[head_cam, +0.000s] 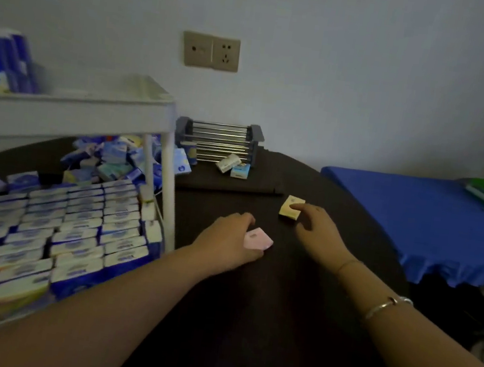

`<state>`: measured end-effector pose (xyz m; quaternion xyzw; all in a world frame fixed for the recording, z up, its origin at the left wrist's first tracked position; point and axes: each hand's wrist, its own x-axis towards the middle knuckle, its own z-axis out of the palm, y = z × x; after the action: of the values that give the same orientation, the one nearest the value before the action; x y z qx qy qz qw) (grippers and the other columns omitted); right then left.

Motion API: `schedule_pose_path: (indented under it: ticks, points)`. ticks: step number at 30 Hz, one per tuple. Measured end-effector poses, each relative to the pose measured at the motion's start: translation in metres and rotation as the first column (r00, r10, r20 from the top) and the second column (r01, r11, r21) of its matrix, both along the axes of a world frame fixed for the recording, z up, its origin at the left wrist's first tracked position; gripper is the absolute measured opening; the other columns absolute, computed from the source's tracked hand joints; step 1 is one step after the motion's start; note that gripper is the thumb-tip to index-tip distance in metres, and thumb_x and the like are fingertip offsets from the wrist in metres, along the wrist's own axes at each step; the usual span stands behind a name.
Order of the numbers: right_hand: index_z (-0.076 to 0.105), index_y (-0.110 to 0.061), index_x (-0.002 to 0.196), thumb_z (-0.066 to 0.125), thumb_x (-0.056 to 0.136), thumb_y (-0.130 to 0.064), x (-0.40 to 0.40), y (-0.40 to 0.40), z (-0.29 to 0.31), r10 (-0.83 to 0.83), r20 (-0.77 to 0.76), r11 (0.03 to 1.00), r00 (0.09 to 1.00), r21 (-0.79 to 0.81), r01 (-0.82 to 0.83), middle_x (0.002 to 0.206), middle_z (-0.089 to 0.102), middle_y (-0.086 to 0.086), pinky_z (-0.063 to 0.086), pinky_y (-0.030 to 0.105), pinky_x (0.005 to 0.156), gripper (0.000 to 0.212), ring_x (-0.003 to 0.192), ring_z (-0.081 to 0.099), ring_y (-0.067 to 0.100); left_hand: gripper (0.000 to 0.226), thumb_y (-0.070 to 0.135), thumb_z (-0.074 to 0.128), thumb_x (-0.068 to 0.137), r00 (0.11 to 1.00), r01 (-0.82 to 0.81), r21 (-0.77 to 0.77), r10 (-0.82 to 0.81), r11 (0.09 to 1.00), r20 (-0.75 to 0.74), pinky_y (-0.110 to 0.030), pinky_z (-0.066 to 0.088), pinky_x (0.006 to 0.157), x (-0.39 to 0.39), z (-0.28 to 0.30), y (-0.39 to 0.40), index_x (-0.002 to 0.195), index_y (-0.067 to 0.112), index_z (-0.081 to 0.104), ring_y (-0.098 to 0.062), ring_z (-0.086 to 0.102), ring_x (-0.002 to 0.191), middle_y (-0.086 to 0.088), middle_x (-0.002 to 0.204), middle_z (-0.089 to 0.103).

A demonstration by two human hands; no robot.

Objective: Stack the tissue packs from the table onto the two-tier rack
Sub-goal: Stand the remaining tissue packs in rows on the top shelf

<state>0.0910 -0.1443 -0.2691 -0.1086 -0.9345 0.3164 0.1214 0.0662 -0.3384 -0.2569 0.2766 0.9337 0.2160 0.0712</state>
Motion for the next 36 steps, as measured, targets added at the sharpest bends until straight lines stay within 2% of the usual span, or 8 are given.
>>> schedule_pose_path:
  ticks: [4,7,10,14,20,25,32,36]
  points:
    - [0.020,-0.037,0.147,0.050,0.095,-0.025,-0.048,0.009,-0.021,-0.012,0.125,0.997,0.992,0.074,0.003,0.158,0.002,0.011,0.026,0.047,0.113,0.061,0.142,0.018,0.035,0.071,0.045,0.070,0.079,1.000,-0.010,-0.033,0.011,0.999,0.014,-0.037,0.042,0.100,-0.026,-0.030,0.014,0.139,0.027,0.037,-0.018,0.042,0.125,0.004,0.137,0.045]
    - [0.021,-0.040,0.147,0.043,0.097,-0.039,-0.075,0.015,-0.031,-0.039,0.212,0.986,0.977,0.168,0.003,0.158,-0.008,0.013,0.025,0.053,0.114,0.055,0.141,0.017,0.040,0.059,0.041,0.065,0.084,0.999,0.010,-0.007,-0.010,1.000,-0.041,-0.034,0.042,0.097,-0.036,-0.038,0.015,0.137,0.031,0.039,-0.017,0.040,0.122,0.007,0.133,0.043]
    - [0.032,-0.032,0.141,0.043,0.095,-0.046,-0.082,0.010,-0.037,-0.058,0.221,0.972,0.974,0.233,0.005,0.155,0.010,0.016,0.036,0.052,0.107,0.050,0.130,0.038,0.037,0.059,0.037,0.063,0.085,1.000,0.018,0.046,-0.017,0.999,-0.013,-0.036,0.043,0.098,-0.037,-0.039,0.011,0.138,0.034,0.036,-0.016,0.040,0.121,0.007,0.132,0.043]
    - [0.048,-0.016,0.120,0.058,0.089,-0.024,-0.053,-0.008,-0.034,-0.043,0.061,0.974,0.997,0.224,0.029,0.132,0.045,0.011,0.045,0.042,0.099,0.033,0.113,0.052,0.026,0.066,0.038,0.065,0.083,1.000,0.020,0.096,-0.021,0.995,0.012,-0.037,0.044,0.098,-0.022,-0.032,-0.002,0.140,0.037,0.032,-0.015,0.042,0.122,0.007,0.132,0.043]
    - [0.046,-0.022,0.105,0.063,0.084,-0.013,0.018,-0.043,-0.012,0.016,0.043,1.000,0.999,0.025,-0.018,0.116,0.052,0.003,0.051,0.033,0.087,0.029,0.100,0.055,0.017,0.063,0.037,0.064,0.084,0.999,-0.002,0.265,0.016,0.964,-0.052,-0.029,0.044,0.090,0.033,-0.006,-0.040,0.140,0.033,0.035,-0.013,0.050,0.110,0.002,0.125,0.048]
    - [0.046,-0.027,0.110,0.066,0.084,-0.019,0.083,-0.100,0.028,0.130,-0.169,0.979,0.977,-0.135,-0.154,0.113,0.052,-0.005,0.045,0.016,0.067,0.034,0.095,0.055,0.008,0.060,0.030,0.061,0.090,0.988,-0.052,0.546,0.124,0.836,-0.096,-0.023,0.042,0.089,0.099,0.008,-0.102,0.144,0.033,0.032,-0.007,0.047,0.109,0.005,0.126,0.046]
    - [0.048,-0.018,0.112,0.073,0.079,-0.012,0.117,-0.226,0.053,0.282,-0.268,0.874,0.921,-0.324,-0.362,0.112,0.059,-0.001,0.050,0.017,0.066,0.042,0.097,0.059,0.009,0.050,0.025,0.060,0.091,0.964,-0.047,0.822,0.241,0.568,-0.111,-0.012,0.049,0.081,0.165,-0.007,-0.239,0.136,0.037,0.043,0.009,0.051,0.110,0.021,0.130,0.047]
    - [0.046,-0.008,0.117,0.075,0.078,-0.011,0.093,-0.301,0.061,0.321,-0.288,0.821,0.902,-0.391,-0.416,0.108,0.056,0.004,0.052,0.020,0.074,0.049,0.093,0.056,0.015,0.047,0.019,0.062,0.088,0.914,-0.047,0.883,0.377,0.468,-0.151,-0.017,0.051,0.084,0.186,-0.016,-0.311,0.131,0.033,0.049,0.002,0.054,0.114,0.021,0.127,0.052]
